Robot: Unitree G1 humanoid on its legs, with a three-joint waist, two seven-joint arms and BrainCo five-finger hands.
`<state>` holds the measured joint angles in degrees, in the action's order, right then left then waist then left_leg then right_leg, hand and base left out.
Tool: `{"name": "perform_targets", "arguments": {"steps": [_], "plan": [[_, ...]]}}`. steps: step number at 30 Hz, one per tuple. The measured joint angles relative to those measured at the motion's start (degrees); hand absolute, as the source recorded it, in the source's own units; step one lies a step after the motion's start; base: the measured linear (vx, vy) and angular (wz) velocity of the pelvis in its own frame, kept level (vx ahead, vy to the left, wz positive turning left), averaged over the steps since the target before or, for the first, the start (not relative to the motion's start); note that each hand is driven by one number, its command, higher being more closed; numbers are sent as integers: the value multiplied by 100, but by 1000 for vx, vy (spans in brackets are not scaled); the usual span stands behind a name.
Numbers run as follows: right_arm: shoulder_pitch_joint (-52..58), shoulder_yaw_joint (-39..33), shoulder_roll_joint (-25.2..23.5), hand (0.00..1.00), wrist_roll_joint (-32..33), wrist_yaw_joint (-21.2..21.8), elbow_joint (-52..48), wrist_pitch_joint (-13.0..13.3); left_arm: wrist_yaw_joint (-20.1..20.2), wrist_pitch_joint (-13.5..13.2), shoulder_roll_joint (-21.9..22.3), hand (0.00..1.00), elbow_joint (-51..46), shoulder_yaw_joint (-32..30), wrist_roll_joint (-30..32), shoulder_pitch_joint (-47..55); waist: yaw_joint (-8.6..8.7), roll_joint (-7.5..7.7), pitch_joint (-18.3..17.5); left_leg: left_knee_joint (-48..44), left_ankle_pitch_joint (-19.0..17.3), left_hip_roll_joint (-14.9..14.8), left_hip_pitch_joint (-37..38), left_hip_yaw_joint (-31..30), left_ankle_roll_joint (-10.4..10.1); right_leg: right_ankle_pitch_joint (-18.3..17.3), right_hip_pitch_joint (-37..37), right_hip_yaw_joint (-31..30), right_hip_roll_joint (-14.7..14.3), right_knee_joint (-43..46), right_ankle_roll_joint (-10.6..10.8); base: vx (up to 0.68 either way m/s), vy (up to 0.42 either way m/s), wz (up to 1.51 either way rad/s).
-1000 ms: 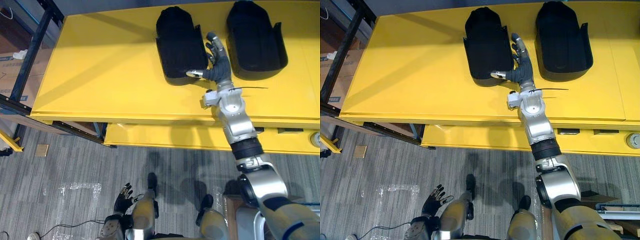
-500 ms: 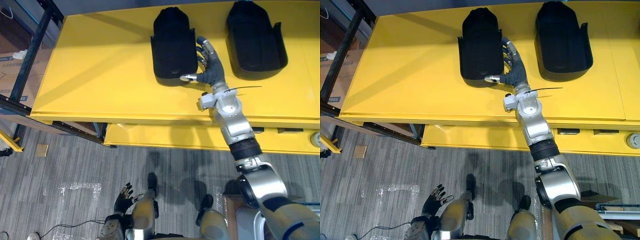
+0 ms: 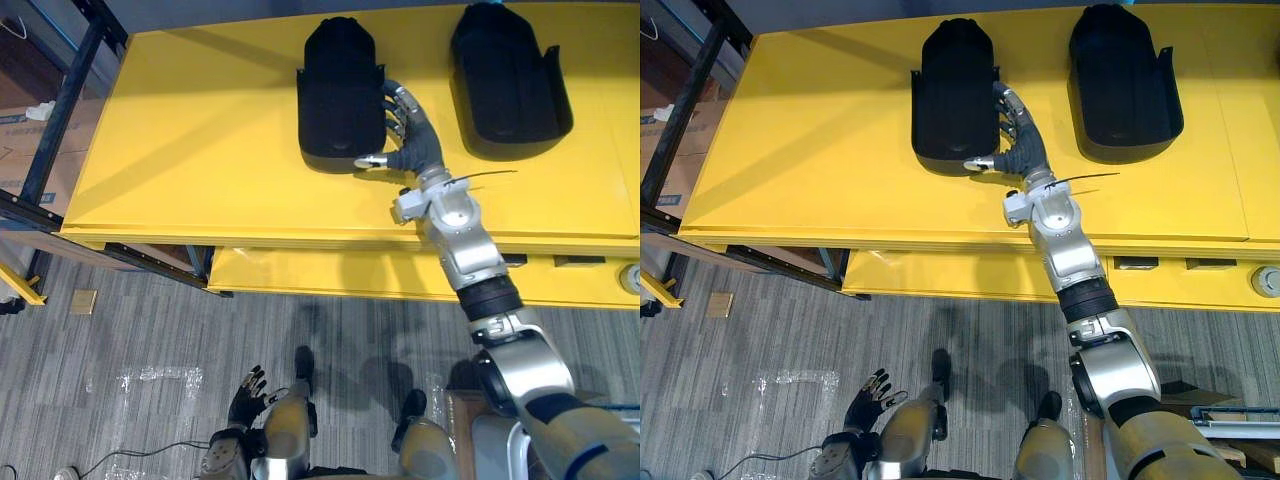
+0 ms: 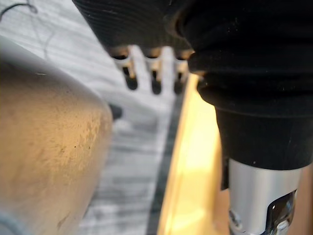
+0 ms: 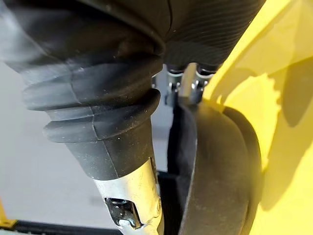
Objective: Walk over and take plastic housings, then place them on the shelf
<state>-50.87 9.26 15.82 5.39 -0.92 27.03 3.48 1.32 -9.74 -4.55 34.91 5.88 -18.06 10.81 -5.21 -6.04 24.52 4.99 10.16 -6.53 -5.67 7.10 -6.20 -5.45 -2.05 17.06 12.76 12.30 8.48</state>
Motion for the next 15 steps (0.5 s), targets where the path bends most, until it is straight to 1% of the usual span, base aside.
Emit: {"name": "perform_targets", "arguments": {"steps": [2, 3, 5, 7, 8, 10, 11, 12, 13, 14, 15], "plan": [[0, 2, -5, 0, -184, -164, 0, 0, 0, -3, 0, 0, 1, 0, 0, 0, 0, 0, 0, 0, 0, -3, 0, 2, 0, 0, 0, -1, -2, -2, 0, 0, 0, 0], [0, 6, -7, 0, -282, -359, -1, 6, 0, -6, 0, 0, 2, 1, 1, 0, 0, 1, 0, 1, -1, -6, 1, 8, -1, 2, 0, -5, -5, -7, 0, 0, 0, 0], [0, 1, -5, 0, -414, -587, -13, 17, 0, -10, 0, 0, 3, 1, 3, 0, 2, 2, -1, 1, -2, -12, 5, 19, -1, 7, 0, -13, -10, -17, 3, 0, 0, -3], [1, -15, -6, 0, -664, -1028, -183, 47, 2, -21, 0, 0, 7, 2, 19, -2, -1, 5, -2, 2, -7, -41, 20, 91, 3, 56, 5, -66, -47, -94, 1, 1, 0, -14], [2, -28, -7, 0, -744, -1125, -253, 89, 2, -22, 0, 0, 12, 3, 19, -7, -10, 7, -3, 2, -11, -55, 34, 129, 5, 82, 9, -103, -67, -134, -4, 4, -2, -25], [61, -204, -42, 0, -1172, -1558, -868, 171, 0, -55, 0, 0, 120, 3, 55, -22, 27, 18, -10, 4, -21, -96, 70, 219, -2, 195, 66, -170, -131, -323, -8, 9, -7, -22], [96, -286, -54, 0, -1271, -1652, -1097, 182, -2, -88, -1, 0, 176, 2, 56, -37, 62, 19, -11, 5, -21, -103, 77, 220, -3, 226, 106, -168, -157, -393, -6, 14, -17, -11], [188, -420, -93, 0, -1459, -1841, -1545, 184, -9, -171, -10, 0, 249, -3, 57, -77, 106, 28, -15, 7, -41, -125, 151, 244, -16, 294, 221, -171, -185, -533, -10, 23, -8, -16], [358, -466, -152, 0, -1580, -2012, -1943, 183, -12, -229, -22, 0, 359, -5, 65, -83, 137, 85, -88, 8, -75, -146, 220, 308, -36, 343, 301, -223, -213, -667, -13, 29, -7, -20], [449, -467, -187, 0, -1596, -2064, -2133, 178, -14, -254, -37, 0, 446, -6, 77, -83, 160, 117, -127, 8, -103, -160, 265, 338, -44, 358, 351, -253, -232, -725, -12, 43, -6, -33], [697, -459, -271, 0, -1570, -2102, -2496, 161, -14, -272, -83, 0, 497, -5, 124, -82, 186, 199, -258, 8, -143, -196, 330, 438, -55, 393, 402, -322, -273, -837, -19, 39, -18, -29]]}}
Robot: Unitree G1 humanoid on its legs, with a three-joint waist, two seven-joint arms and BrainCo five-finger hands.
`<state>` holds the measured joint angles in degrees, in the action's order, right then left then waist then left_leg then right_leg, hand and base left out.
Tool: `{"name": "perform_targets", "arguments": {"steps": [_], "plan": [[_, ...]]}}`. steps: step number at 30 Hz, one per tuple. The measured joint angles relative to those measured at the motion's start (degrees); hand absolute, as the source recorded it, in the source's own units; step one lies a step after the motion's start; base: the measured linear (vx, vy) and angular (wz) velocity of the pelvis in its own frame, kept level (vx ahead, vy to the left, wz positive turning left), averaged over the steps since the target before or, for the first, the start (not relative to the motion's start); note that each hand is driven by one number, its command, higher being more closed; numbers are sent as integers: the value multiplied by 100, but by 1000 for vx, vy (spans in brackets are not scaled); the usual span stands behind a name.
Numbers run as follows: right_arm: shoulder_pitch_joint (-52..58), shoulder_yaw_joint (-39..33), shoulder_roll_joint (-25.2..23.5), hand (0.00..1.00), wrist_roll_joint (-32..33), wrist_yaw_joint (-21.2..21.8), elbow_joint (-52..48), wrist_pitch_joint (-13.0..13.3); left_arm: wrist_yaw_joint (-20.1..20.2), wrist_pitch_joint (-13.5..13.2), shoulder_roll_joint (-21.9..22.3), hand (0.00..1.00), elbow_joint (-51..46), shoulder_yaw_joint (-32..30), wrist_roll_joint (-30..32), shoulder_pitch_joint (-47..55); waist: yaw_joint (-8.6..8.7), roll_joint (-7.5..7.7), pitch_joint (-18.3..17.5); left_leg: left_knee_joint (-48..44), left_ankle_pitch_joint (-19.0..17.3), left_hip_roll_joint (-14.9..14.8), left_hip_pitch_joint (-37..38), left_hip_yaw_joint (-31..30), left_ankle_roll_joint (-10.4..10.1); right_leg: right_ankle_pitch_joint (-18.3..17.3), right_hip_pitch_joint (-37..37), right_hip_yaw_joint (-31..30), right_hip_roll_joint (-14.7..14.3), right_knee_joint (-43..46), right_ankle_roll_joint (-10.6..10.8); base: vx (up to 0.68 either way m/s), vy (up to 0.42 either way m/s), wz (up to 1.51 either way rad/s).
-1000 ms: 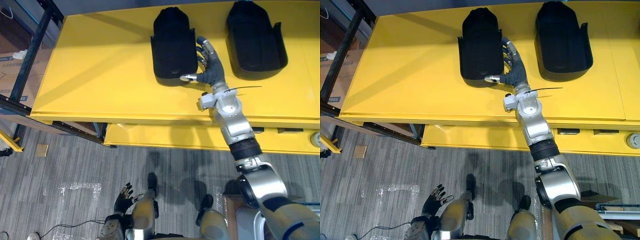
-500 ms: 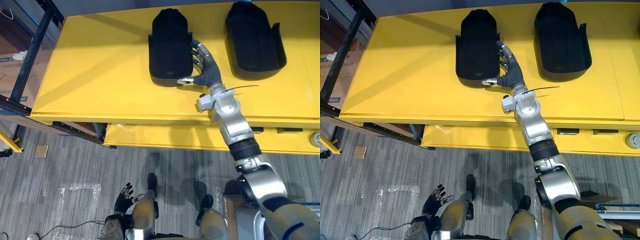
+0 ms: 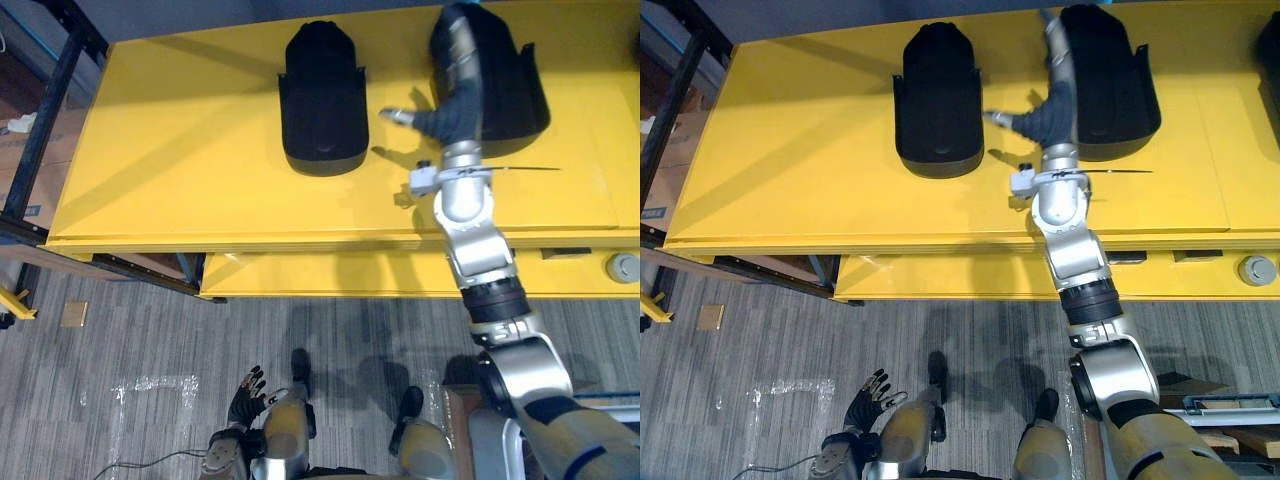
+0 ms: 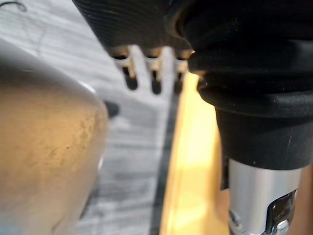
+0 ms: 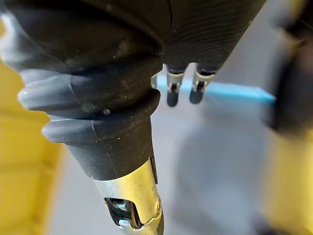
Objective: Walk over and take plastic housings, then place them on the shelf
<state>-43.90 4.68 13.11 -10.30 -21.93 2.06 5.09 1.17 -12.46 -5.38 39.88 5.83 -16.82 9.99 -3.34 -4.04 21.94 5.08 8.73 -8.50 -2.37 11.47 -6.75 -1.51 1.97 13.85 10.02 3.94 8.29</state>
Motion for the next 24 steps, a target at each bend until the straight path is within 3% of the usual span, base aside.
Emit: {"name": "perform_targets", "arguments": {"steps": [2, 6, 8, 11, 13, 19, 24], "plan": [[408, 61, -103, 0, 85, 5, -433, -70, -4, -18, -57, 0, 202, -4, 74, -3, 105, 137, -245, 0, -40, -43, 27, 69, -38, 34, 25, -56, -58, -118, -21, 65, -45, -31], [1951, 97, -251, 0, 1083, 75, -1427, -161, -35, -137, -111, 0, 484, -4, 369, 1, 242, 478, -704, 0, -103, -196, 178, 366, -118, 79, 43, -319, -220, -273, -64, 67, -56, -32], [2925, 89, -337, 0, 1588, 110, -1591, -95, -59, -184, -129, 0, 596, -3, 455, -7, 317, 539, -804, 0, -150, -259, 323, 554, -181, 94, 75, -498, -315, -310, -88, 16, -38, -46], [4157, 53, -485, 0, 2014, 353, -1630, 139, -108, -185, -98, 0, 636, 1, 663, 51, 498, 523, -975, 1, -181, -330, 372, 771, -221, 124, -19, -694, -368, -330, -129, 2, -29, -46], [4943, -106, -618, 0, 2385, 592, -1617, 360, -114, -159, -92, 0, 643, -3, 897, 75, 726, 504, -1053, 1, -224, -406, 469, 1057, -265, 182, -126, -958, -445, -370, -162, -32, -26, -65], [5679, -1001, -847, 0, 2761, 908, -1481, 989, -160, 139, 42, 0, 1082, -414, 1036, -53, 1093, 589, -1230, -1, -301, -614, 929, 2080, -373, 501, -258, -1883, -716, -606, -224, -18, -21, -83], [6156, -1227, -922, 0, 2776, 1209, -1498, 1143, -223, 242, 242, 0, 1098, -711, 1043, 29, 1385, 616, -1341, 1, -339, -708, 1202, 2608, -458, 633, -279, -2189, -837, -716, -240, -12, -30, -56]]}}
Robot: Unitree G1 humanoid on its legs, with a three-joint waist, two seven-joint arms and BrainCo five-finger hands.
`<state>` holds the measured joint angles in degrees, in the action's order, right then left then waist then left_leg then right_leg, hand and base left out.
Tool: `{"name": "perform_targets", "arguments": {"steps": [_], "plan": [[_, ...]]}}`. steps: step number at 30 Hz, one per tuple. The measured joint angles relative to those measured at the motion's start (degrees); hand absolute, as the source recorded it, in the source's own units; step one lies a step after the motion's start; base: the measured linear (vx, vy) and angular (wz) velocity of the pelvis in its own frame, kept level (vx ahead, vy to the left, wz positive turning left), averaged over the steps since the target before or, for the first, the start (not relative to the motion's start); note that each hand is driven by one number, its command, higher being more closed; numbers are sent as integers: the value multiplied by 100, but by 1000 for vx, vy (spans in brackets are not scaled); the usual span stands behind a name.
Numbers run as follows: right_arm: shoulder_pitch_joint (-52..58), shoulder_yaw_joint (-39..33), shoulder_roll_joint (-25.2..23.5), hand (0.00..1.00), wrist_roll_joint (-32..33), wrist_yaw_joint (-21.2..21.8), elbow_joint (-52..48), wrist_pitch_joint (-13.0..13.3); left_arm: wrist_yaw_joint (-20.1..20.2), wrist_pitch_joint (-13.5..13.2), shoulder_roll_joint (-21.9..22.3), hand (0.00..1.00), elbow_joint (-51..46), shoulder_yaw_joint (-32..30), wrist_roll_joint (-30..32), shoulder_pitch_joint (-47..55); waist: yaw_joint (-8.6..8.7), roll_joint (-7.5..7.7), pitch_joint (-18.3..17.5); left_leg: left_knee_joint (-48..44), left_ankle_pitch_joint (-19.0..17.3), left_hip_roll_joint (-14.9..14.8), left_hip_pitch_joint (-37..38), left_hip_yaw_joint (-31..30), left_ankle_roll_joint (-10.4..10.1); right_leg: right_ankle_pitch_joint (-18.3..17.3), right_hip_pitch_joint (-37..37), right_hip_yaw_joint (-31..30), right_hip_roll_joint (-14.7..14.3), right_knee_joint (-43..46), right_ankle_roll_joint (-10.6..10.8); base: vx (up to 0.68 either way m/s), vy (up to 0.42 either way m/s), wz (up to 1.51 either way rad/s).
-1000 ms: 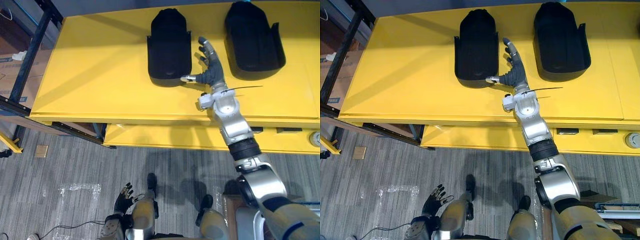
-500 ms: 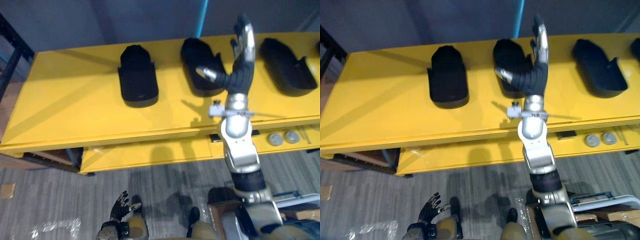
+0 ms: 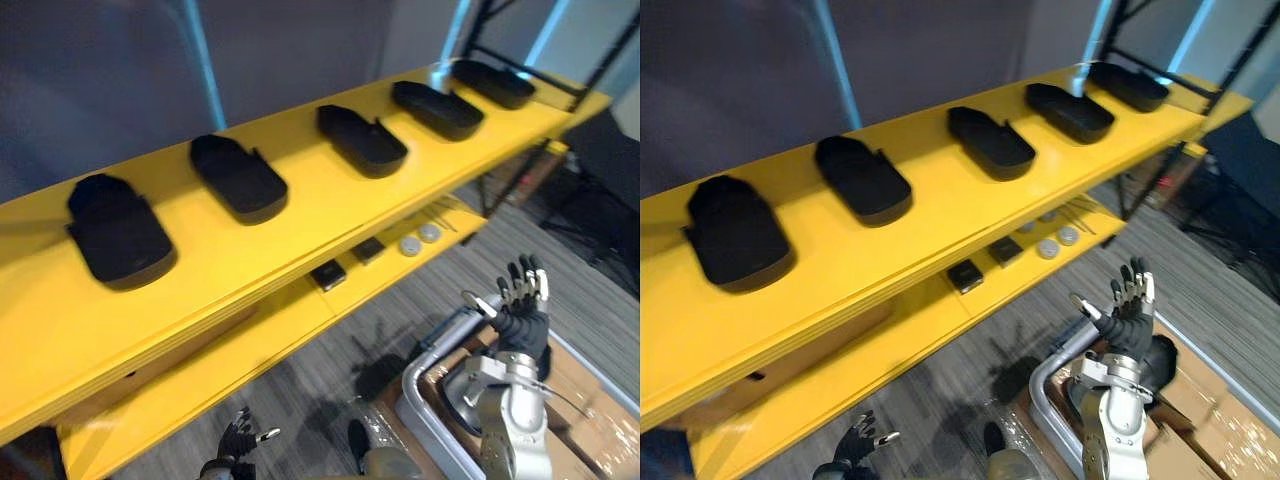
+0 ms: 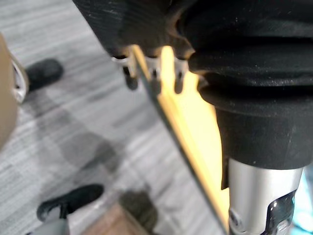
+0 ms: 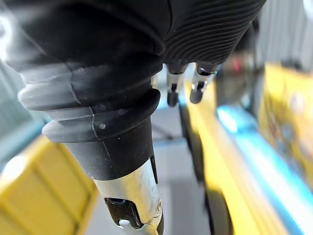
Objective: Walk over and take plastic housings, then place them on the shelf
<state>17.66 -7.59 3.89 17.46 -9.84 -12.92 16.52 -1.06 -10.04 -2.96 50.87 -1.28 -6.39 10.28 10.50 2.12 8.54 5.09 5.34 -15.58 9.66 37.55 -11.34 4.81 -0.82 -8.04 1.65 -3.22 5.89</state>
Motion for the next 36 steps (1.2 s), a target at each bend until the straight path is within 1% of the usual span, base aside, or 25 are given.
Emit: {"name": "perform_targets", "arguments": {"steps": [4, 7, 8, 9, 10, 11, 12, 13, 16, 18, 20, 21, 22, 23, 24, 25, 26, 27, 28, 29, 30, 32, 34, 35, 36], "plan": [[184, 22, -75, 0, 32, 129, 0, 101, 5, 15, 181, 0, 47, 28, 10, 53, 64, -49, -173, 0, -25, 5, 55, 89, -32, 30, -11, -12, 0, -16, 17, -14, -7, -13], [47, 339, -54, 0, 39, 240, 7, 121, -11, 6, 159, 0, 114, 29, 79, 67, 35, -67, -254, -6, -108, 34, 117, 86, -114, 62, -52, -174, -62, -19, 23, -10, 7, -26], [-105, 603, -7, 0, 114, 252, 63, 125, -29, -4, 126, 0, 102, 28, 76, 83, -37, -52, -311, -10, -357, 156, 121, -212, -208, 51, -168, -368, -84, -4, -14, -49, 63, -81], [-281, 827, 38, 0, 218, 272, 179, 133, -60, -43, 108, 0, 76, 26, 61, 88, -121, -24, -356, -19, -632, 387, 120, -832, -208, 60, -275, -623, -113, 63, -26, -34, 79, -130], [-536, 1064, 89, 0, 255, 334, 441, 208, -109, -98, 85, 0, 78, 28, -10, 108, -310, -35, -373, -39, -914, 652, 141, -1585, -1, 90, -331, -925, -177, 149, -81, 8, 78, -122], [-641, 1145, 100, 0, 255, 369, 602, 250, -129, -114, 59, 0, 76, 33, -62, 123, -369, -36, -383, -139, -1071, 750, 133, -1923, 93, 103, -356, -1035, -200, 160, -98, 69, 111, -111], [-851, 1277, 138, 0, 265, 392, 910, 338, -157, -143, -7, 0, 21, 29, -263, 163, -428, -33, -371, -524, -1398, 866, 9, -2375, 296, 119, -372, -1224, -231, 184, -121, 72, 144, -80], [-1034, 1338, 201, 0, 330, 392, 1152, 366, -186, -207, -5, 0, -33, 36, -384, 205, -496, -72, -355, -988, -1681, 893, -146, -2551, 410, 132, -368, -1332, -256, 185, -126, 61, 148, -65], [-1282, 1295, 276, 0, 387, 199, 1303, 396, -43, -340, -2, 0, -29, 149, -417, 217, -521, -240, -261, -1731, -2129, 878, -350, -2582, 574, 214, -329, -1430, -267, 174, -8, 39, 137, -30], [-1280, 1340, 248, 0, 402, -4, 1303, 403, 45, -383, -12, 0, -75, 228, -186, 222, -549, -273, -233, -1971, -2253, 925, -481, -2645, 682, 231, -546, -1520, -296, 395, 8, 43, 157, -37], [-1245, 1301, 210, 0, 380, -128, 1294, 379, 147, -365, -52, 0, -79, 264, -22, 189, -497, -276, -69, -2056, -2309, 987, -451, -2606, 761, 231, -628, -1575, -326, 620, 8, -9, 142, -45], [-1150, 1220, 154, 0, 379, -160, 1259, 349, 189, -341, -49, 0, -106, 266, 11, 123, -477, -246, 117, -2089, -2338, 1055, -319, -2581, 811, 231, -622, -1564, -335, 793, 8, -94, 119, -55], [-936, 1168, 62, 0, 414, -143, 1161, 336, 192, -294, -64, 0, -190, 232, 22, 124, -489, -185, 196, -2098, -2371, 1137, -204, -2459, 870, 277, -617, -1443, -295, 846, 53, -116, 112, -65], [-796, 1164, 6, 0, 427, -112, 1101, 336, 172, -245, -77, 0, -263, 182, 34, 144, -497, -146, 222, -2108, -2383, 1173, -159, -2374, 892, 352, -614, -1280, -270, 825, 23, -157, 95, -85], [-587, 1172, -89, 0, 429, 16, 1062, 339, 98, -193, -60, 0, -316, 15, 62, 158, -512, -138, 232, -2135, -2374, 1107, -162, -2129, 962, 803, -598, -1071, -245, 473, -234, -204, 63, -107], [-507, 1233, -167, 0, 431, 155, 1063, 345, 31, -161, 14, 0, -342, -162, 20, 173, -579, -225, 286, -2023, -2301, 1013, -172, -1818, 1060, 926, -517, -781, -224, 224, -527, -213, 60, -110], [-486, 1262, -198, 0, 431, 226, 1063, 353, -6, -135, 13, 0, -340, -209, -29, 163, -573, -190, 310, -1963, -2250, 995, -154, -1694, 1070, 759, -572, -401, -153, 502, -562, -159, 60, -98], [-471, 1337, -200, 0, 407, 280, 1070, 417, -43, -90, -1, 0, -338, -256, -183, 145, -602, -209, 316, -1924, -2183, 881, -138, -1506, 1054, 337, -683, 172, -15, 1173, -595, -66, 59, -68], [-472, 1390, -201, 0, 395, 286, 1070, 491, -50, -80, -7, 0, -338, -261, -272, 136, -667, -252, 321, -1934, -2160, 793, -148, -1416, 1043, 186, -746, 352, 50, 1546, -655, -63, 63, -87], [-513, 1558, -211, 0, 267, 236, 1087, 623, -46, -78, -33, 0, -314, -277, -315, 164, -761, -343, 322, -1951, -2089, 521, -164, -1223, 983, -5, -841, 600, 315, 2348, -908, -58, 19, -80], [-553, 1695, -224, 0, 188, 198, 1138, 675, -44, -85, -67, 0, -256, -277, -328, 191, -814, -370, 312, -1952, -2044, 355, -169, -1132, 919, -55, -878, 648, 498, 2740, -977, -72, -35, -81], [-690, 1932, -246, 0, 97, 68, 1302, 707, -54, -175, -203, 0, -194, -308, -256, 321, -887, -324, 297, -1955, -1906, 39, -245, -992, 739, -80, -919, 640, 891, 3366, -1014, -55, -151, -52], [-758, 1931, -254, 0, 4, -114, 1414, 711, -53, -257, -329, 0, -39, -306, -288, 371, -931, -238, 247, -1967, -1767, -142, -381, -940, 582, -70, -912, 630, 1224, 3535, -1007, -38, -245, -30], [-769, 1932, -255, 0, -19, -159, 1428, 711, -52, -257, -361, 0, 0, -308, -319, 398, -966, -201, 225, -1966, -1717, -187, -398, -889, 521, -55, -910, 635, 1310, 3538, -1001, -43, -450, -47], [-774, 1933, -260, 0, -35, -203, 1434, 700, -48, -276, -391, 0, 0, -308, -464, 506, -986, -107, 165, -2021, -1623, -314, -495, -796, 363, -2, -880, 682, 1482, 3344, -941, -31, -428, -46]]}}
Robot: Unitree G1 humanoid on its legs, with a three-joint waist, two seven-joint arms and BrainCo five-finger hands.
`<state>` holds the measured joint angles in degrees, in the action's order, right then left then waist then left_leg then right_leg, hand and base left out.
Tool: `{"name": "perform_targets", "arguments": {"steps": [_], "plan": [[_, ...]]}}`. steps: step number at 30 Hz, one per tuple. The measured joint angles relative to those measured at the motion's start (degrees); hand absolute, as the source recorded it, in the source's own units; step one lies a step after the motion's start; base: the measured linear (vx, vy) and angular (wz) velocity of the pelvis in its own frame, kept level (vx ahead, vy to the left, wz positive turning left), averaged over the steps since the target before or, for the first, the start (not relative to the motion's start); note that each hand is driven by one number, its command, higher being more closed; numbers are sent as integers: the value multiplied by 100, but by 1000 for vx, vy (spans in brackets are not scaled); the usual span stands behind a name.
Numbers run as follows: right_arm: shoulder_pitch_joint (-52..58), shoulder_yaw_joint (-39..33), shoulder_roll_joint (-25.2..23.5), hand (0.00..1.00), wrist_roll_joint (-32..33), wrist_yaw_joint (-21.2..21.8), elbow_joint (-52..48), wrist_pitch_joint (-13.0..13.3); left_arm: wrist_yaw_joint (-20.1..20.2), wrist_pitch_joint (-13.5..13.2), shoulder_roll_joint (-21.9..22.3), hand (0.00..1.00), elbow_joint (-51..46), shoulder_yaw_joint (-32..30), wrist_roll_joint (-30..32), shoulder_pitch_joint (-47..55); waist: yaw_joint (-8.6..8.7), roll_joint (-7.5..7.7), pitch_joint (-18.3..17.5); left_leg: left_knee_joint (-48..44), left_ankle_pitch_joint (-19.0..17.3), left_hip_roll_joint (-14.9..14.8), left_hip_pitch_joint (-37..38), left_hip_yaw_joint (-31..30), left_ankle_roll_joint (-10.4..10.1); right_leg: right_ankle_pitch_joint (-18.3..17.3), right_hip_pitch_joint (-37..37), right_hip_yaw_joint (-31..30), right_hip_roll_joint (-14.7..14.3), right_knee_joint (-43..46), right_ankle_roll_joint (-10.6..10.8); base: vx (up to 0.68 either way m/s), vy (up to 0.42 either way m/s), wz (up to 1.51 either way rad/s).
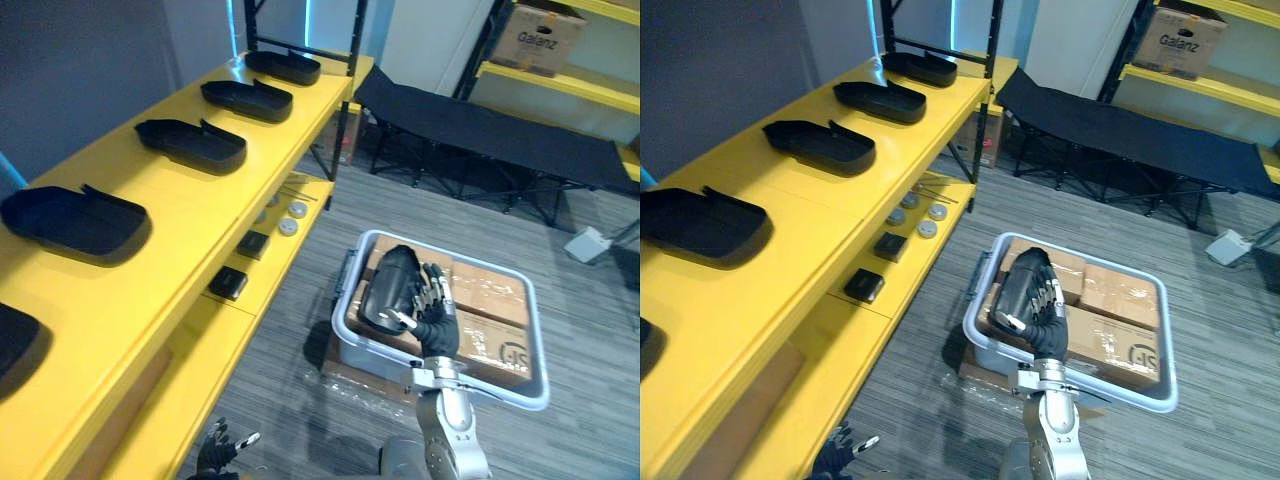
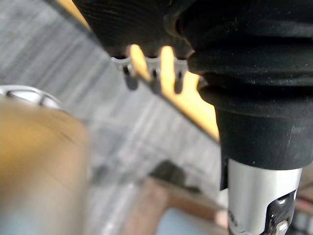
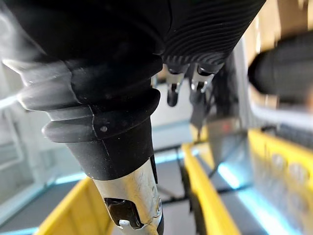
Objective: Walk over and take plastic housings, then place them on the shelf
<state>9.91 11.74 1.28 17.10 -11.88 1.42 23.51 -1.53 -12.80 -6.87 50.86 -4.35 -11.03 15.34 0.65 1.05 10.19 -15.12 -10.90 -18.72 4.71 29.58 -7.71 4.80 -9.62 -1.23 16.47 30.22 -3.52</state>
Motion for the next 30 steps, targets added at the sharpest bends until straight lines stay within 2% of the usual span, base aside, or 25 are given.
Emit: {"name": "perform_targets", "arguments": {"steps": [1, 2, 3, 4, 5, 6, 7, 8, 9, 10, 11, 12, 13, 16, 17, 19, 21, 25, 29, 30], "plan": [[-11, 0, -1, 0, -4, -34, 1, -14, 2, -20, -5, 0, 0, 3, -24, 41, -8, 49, -29, -60, 37, -46, -64, 27, -66, 66, 26, 57, 40, -195, 86, -34, -464, -52], [-10, -13, -32, 0, -60, -78, 0, -54, 33, -103, -68, 0, -10, -3, -126, 80, -9, 186, -84, -122, 96, -83, -118, 79, -173, 437, 105, 192, 68, -678, 345, -27, -418, -46], [-13, -59, -11, 0, -114, -87, 11, -180, 41, -118, -55, 0, 82, 1, -202, 32, -13, 221, -147, -126, 204, -222, -152, 92, -343, 103, 350, 431, -12, -1132, 1015, -13, -517, -62], [-55, -136, 85, 0, -116, -78, 6, -251, 45, -164, 60, 0, 81, 5, -205, 19, -16, 46, -142, -49, 371, -443, -159, 89, -444, -178, 532, 737, -194, -1574, 1394, -2, -583, -57], [-97, -194, 137, 0, -117, -67, 3, -284, 45, -176, 117, 0, 58, 12, -205, -4, -6, -50, -127, -7, 446, -528, -160, 80, -464, -296, 584, 864, -271, -1737, 1528, 8, -450, -57], [-175, -374, 268, 0, -115, -31, -7, -405, 45, -171, 214, 0, -34, 67, -202, -55, 15, -199, -72, 29, 611, -636, -179, 71, -400, -513, 598, 923, -416, -1922, 1512, -13, -465, -47], [-178, -569, 407, 0, -113, -16, -5, -542, 40, -169, 302, 0, -95, 116, -202, -141, 32, -282, 5, -12, 835, -683, -214, 11, -229, -611, 627, 918, -525, -2037, 1425, -13, -344, -34], [-146, -699, 502, 0, -113, -13, -6, -612, 39, -166, 324, 0, -137, 151, -201, -185, 65, -322, 37, -122, 962, -684, -281, -91, -68, -611, 713, 916, -529, -2130, 1412, -16, -332, -7], [-63, -911, 613, 0, -107, -4, -2, -679, 42, -175, 437, 0, -283, 321, -200, -172, 149, -308, 69, -448, 913, -596, -447, -421, -35, -606, 903, 905, -442, -2300, 1396, -40, -119, -14], [-56, -1028, 680, 0, -101, 43, -6, -733, 69, -228, 554, 0, -437, 451, -178, -133, 149, -311, 70, -522, 505, -279, -506, -917, -150, -578, 957, 821, -396, -2409, 1361, -58, -62, -32], [-79, -1035, 707, 0, -101, 89, -4, -760, 79, -250, 533, 0, -527, 524, -179, -104, 131, -317, 71, -431, 378, -82, -512, -1155, -176, -565, 942, 722, -401, -2457, 1349, -92, 31, -68], [-123, -1043, 738, 0, -94, 167, -5, -761, 84, -321, 501, 0, -590, 648, -186, -81, 125, -326, 76, -57, 294, 311, -542, -1540, -175, -544, 872, 555, -433, -2612, 1292, -111, 69, -74], [-146, -1044, 737, 0, -90, 202, 27, -761, 92, -342, 465, 0, -657, 700, -193, -67, 98, -308, 92, 202, 72, 494, -556, -1710, -323, -501, 790, 545, -459, -2749, 1227, -102, 84, -67], [-160, -1029, 652, 0, -112, 141, 169, -754, 121, -339, 277, 0, -780, 783, -187, -105, -1, -120, 188, 468, 71, 770, -568, -1785, -298, -336, 756, 733, -365, -3039, 1194, 12, 87, -36], [-277, -1025, 571, 0, -32, 59, 452, -744, 117, -272, 98, 0, -890, 808, -81, -197, -59, 5, 350, 395, 132, 859, -593, -1774, -292, 123, 774, 788, -265, -3134, 1426, 33, 50, -12], [-424, -1034, 547, 0, 21, 42, 698, -743, 117, -183, 102, 0, -928, 843, 17, -219, -85, 40, 330, 379, 140, 870, -590, -1769, -289, 172, 783, 864, -265, -3193, 1433, 63, 23, -12], [-749, -1031, 550, 0, 21, 56, 1027, -647, 109, -163, 111, 0, -951, 978, 34, -258, -131, -137, 427, 362, 138, 896, -571, -1795, -285, 259, 779, 898, -264, -3278, 1415, 88, 15, -20], [-1649, -1027, 637, 0, 12, 75, 1591, -643, -106, -162, 247, 0, -974, 1030, -83, -306, -155, -377, 633, 357, 139, 896, -572, -1807, -281, 387, 768, 922, -289, -3366, 1389, 26, -2, -10], [-3125, -1052, 904, 0, 10, -13, 2276, -670, -423, -154, 268, 0, -973, 888, -323, -631, -302, -390, 1064, 326, 135, 890, -816, -1960, -274, 543, 572, 1072, -318, -3388, 1325, -112, -7, 5], [-3730, -1073, 1063, 0, 13, -78, 2600, -817, -491, -152, 271, 0, -1026, 827, -668, -784, -391, -348, 1265, 307, 181, 910, -999, -2090, -226, 617, 471, 1186, -318, -3395, 1289, -136, -18, 30]]}}
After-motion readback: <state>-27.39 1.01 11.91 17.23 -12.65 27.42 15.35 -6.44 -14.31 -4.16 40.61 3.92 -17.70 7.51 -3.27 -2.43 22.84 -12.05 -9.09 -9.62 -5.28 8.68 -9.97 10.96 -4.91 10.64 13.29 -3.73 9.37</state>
